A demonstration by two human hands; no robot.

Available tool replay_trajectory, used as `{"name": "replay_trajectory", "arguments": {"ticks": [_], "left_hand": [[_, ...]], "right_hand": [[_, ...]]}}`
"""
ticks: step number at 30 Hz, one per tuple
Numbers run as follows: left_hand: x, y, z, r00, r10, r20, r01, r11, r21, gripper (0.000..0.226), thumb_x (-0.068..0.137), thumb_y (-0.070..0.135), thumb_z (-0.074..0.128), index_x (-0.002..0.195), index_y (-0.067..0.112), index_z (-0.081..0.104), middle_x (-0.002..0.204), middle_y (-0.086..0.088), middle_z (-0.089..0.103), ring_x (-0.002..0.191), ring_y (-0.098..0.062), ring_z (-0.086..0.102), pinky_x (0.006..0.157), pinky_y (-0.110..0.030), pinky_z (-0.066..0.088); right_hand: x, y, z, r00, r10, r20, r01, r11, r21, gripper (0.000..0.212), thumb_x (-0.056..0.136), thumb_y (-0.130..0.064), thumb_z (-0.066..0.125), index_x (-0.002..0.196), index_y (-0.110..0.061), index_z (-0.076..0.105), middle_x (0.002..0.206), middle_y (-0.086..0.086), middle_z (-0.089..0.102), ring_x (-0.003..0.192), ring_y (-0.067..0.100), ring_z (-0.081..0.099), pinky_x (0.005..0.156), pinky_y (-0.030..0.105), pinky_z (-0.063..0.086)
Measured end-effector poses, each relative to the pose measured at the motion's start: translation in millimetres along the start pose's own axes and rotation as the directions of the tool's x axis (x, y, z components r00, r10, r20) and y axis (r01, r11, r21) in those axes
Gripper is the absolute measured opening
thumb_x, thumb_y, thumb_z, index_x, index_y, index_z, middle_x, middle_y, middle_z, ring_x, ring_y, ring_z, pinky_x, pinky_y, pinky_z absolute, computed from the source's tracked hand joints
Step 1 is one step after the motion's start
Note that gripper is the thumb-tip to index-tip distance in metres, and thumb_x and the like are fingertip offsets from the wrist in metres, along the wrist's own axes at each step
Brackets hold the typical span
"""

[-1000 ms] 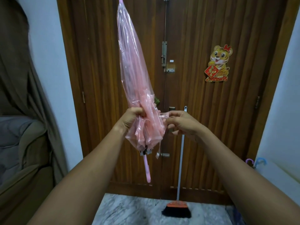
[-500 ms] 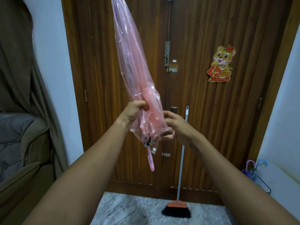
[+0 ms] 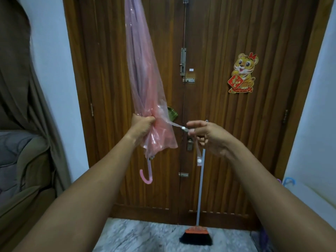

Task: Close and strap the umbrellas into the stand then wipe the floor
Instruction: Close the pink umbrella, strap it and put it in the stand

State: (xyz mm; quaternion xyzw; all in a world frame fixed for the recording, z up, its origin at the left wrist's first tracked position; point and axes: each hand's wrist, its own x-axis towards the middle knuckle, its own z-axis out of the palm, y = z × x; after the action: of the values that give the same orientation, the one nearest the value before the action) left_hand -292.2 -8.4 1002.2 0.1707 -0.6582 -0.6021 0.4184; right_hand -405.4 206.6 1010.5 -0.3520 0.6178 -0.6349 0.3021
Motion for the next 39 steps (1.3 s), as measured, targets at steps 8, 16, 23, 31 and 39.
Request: {"name": "replay_trajectory", "arguments": {"ticks": [8, 16, 23, 31, 39], "left_hand": [[-7.9, -6.8, 25.5, 0.994, 0.105, 0.016, -0.105, 0.994, 0.035, 0.019, 0.090, 0.006, 0.065, 0.109, 0.003, 0.067, 0.099, -0.015, 0.073, 0.088, -0.028, 0.075, 0.082, -0.046, 0.062], [-10.2, 22.1, 52.3, 0.981, 0.045, 0.189, 0.019, 0.946, -0.324, 0.014, 0.089, 0.019, 0.057, 0.099, 0.010, 0.063, 0.083, -0.004, 0.066, 0.080, -0.022, 0.068, 0.075, -0.038, 0.058], [8.3, 6.1, 54.1, 0.992, -0.091, -0.088, 0.070, 0.974, -0.215, 0.034, 0.083, 0.020, 0.074, 0.111, 0.002, 0.069, 0.095, -0.009, 0.074, 0.083, -0.023, 0.074, 0.073, -0.035, 0.060], [5.3, 1.8, 57.3, 0.981, 0.082, -0.177, -0.093, 0.994, -0.052, 0.010, 0.091, 0.013, 0.061, 0.097, 0.007, 0.066, 0.082, -0.005, 0.068, 0.067, -0.010, 0.072, 0.062, -0.026, 0.060], [-7.1, 6.3, 53.6, 0.976, 0.125, 0.180, -0.090, 0.977, -0.192, 0.024, 0.095, 0.020, 0.037, 0.094, 0.008, 0.058, 0.089, -0.008, 0.059, 0.081, -0.021, 0.061, 0.073, -0.032, 0.056]], "right_hand": [[-4.0, -6.6, 22.9, 0.980, -0.151, 0.131, 0.090, 0.919, 0.385, 0.033, 0.082, -0.009, 0.070, 0.114, -0.014, 0.063, 0.085, 0.001, 0.069, 0.065, 0.010, 0.059, 0.064, 0.022, 0.050], [5.8, 21.1, 44.6, 0.995, -0.099, 0.022, 0.086, 0.943, 0.322, 0.022, 0.087, -0.001, 0.071, 0.108, -0.007, 0.072, 0.086, 0.012, 0.074, 0.073, 0.020, 0.071, 0.071, 0.029, 0.061], [6.7, 17.8, 36.5, 0.950, -0.287, -0.120, 0.292, 0.956, 0.024, 0.008, 0.093, 0.002, 0.060, 0.089, -0.002, 0.066, 0.080, 0.011, 0.069, 0.066, 0.017, 0.068, 0.056, 0.024, 0.058], [14.8, 13.0, 29.8, 0.888, -0.399, -0.228, 0.343, 0.906, -0.250, 0.016, 0.098, -0.022, 0.060, 0.101, -0.016, 0.075, 0.089, -0.012, 0.072, 0.078, -0.005, 0.067, 0.060, 0.008, 0.048], [19.1, 2.5, 12.9, 0.843, -0.412, -0.347, 0.325, 0.903, -0.282, 0.015, 0.094, -0.027, 0.069, 0.104, -0.021, 0.078, 0.099, -0.008, 0.074, 0.094, 0.003, 0.066, 0.068, 0.014, 0.050]]}}
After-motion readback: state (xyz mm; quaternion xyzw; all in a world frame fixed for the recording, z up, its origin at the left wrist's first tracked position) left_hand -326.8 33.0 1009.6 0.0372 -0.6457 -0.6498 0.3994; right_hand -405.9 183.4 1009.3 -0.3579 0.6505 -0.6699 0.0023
